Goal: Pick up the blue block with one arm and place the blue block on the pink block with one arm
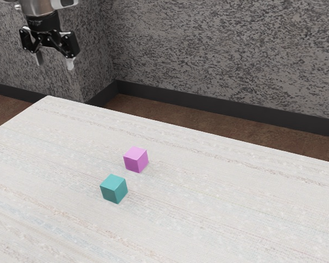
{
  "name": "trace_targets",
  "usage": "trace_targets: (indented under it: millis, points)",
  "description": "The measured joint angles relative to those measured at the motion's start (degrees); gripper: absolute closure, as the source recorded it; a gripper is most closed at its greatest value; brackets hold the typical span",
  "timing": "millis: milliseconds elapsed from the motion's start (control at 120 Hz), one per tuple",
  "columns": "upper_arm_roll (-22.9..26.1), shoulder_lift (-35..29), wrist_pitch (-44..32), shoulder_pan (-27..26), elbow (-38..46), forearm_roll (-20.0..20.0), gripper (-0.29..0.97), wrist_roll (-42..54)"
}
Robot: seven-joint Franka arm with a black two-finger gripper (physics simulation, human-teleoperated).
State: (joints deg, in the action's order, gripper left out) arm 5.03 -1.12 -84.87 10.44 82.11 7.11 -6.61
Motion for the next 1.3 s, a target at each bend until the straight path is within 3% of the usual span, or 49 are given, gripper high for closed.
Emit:
trace_targets:
  millis: [225,333,417,458,508,617,692,808,975,1133,1300]
  points:
    - [-2.1,0.1,0.2,-1.9,-0.1,-2.3,0.00,-0.6]
    - [-0.4,-7.7,3.2,-0.9,-6.4,-2.7,0.00,-1.0]
    - [2.4,-11.6,7.8,-1.7,-5.7,-4.2,0.00,-1.6]
    - [3.6,-13.1,8.4,-2.0,-0.8,-4.7,0.00,-1.9]
    - [4.1,-18.2,6.3,-2.1,11.4,-5.2,0.00,-2.3]
    - [2.8,-21.7,-2.7,-2.1,34.0,-5.8,0.00,-2.8]
    - [0.5,-19.0,-11.0,-1.9,43.6,-6.0,0.00,-2.6]
    - [-0.1,-11.8,-22.4,-2.0,48.4,-6.1,0.00,-2.3]
    - [0.4,-2.7,-36.0,-2.2,49.0,-5.6,0.00,-0.1]
    - [0.7,1.7,-44.4,-2.4,48.9,-5.5,0.01,3.9]
    - [1.2,4.7,-52.5,-2.3,48.8,-8.3,0.00,8.0]
